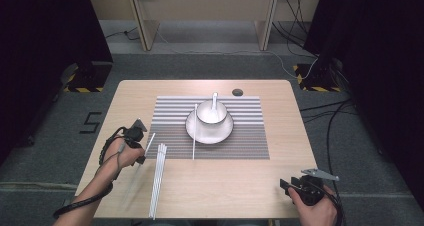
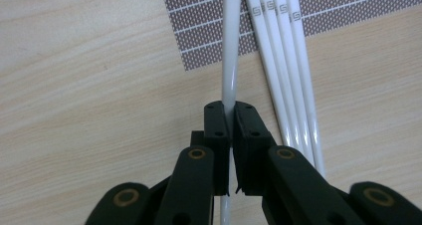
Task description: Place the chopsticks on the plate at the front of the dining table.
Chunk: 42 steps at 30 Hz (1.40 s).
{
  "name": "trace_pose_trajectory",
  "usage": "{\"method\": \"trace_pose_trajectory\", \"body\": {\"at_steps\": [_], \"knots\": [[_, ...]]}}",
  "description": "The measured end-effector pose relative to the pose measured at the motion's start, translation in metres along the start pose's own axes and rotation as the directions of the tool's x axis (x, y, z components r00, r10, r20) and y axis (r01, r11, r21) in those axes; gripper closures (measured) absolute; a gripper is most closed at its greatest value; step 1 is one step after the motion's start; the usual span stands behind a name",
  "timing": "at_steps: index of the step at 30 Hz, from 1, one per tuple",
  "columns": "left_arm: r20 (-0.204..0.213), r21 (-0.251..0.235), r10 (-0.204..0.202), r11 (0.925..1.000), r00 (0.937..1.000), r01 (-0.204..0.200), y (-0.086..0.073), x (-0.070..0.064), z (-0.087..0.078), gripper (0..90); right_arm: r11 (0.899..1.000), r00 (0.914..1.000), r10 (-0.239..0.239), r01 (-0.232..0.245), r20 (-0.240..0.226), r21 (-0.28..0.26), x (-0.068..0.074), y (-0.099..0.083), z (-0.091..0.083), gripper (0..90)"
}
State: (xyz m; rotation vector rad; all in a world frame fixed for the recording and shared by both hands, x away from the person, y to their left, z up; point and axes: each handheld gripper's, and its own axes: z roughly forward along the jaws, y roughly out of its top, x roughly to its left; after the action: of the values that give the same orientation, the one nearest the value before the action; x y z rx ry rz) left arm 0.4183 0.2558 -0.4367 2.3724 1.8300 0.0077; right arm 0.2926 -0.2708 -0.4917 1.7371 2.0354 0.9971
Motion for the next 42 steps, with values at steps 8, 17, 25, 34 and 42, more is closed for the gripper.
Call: {"method": "trace_pose_trajectory", "body": {"at_steps": [8,17,25,34,42], "knots": [[0.002,-0.003,-0.005,1.0000,1.0000,0.005,0.007,-0.003,-0.002,85.3,1.000,1.0000,0.000,0.000,-0.001,0.003,0.000,0.000,0.000,50.9],[0.006,-0.002,-0.012,0.9999,0.9999,0.012,0.011,-0.005,-0.003,85.3,1.000,1.0000,0.000,0.000,-0.003,0.002,0.000,0.000,0.000,50.9],[0.006,-0.005,-0.009,0.9999,0.9999,0.009,0.016,-0.008,-0.003,85.3,1.000,1.0000,-0.001,0.001,0.000,-0.002,0.000,0.000,0.000,50.9],[0.007,-0.007,-0.008,0.9999,0.9999,0.008,0.021,-0.011,-0.003,85.3,1.000,1.0000,-0.002,0.002,0.001,-0.003,0.000,0.000,-0.001,50.9],[0.006,-0.011,-0.010,0.9999,0.9999,0.010,0.025,-0.012,-0.005,85.3,1.000,1.0000,0.000,0.000,0.000,-0.004,-0.001,0.000,-0.001,50.9]]}}
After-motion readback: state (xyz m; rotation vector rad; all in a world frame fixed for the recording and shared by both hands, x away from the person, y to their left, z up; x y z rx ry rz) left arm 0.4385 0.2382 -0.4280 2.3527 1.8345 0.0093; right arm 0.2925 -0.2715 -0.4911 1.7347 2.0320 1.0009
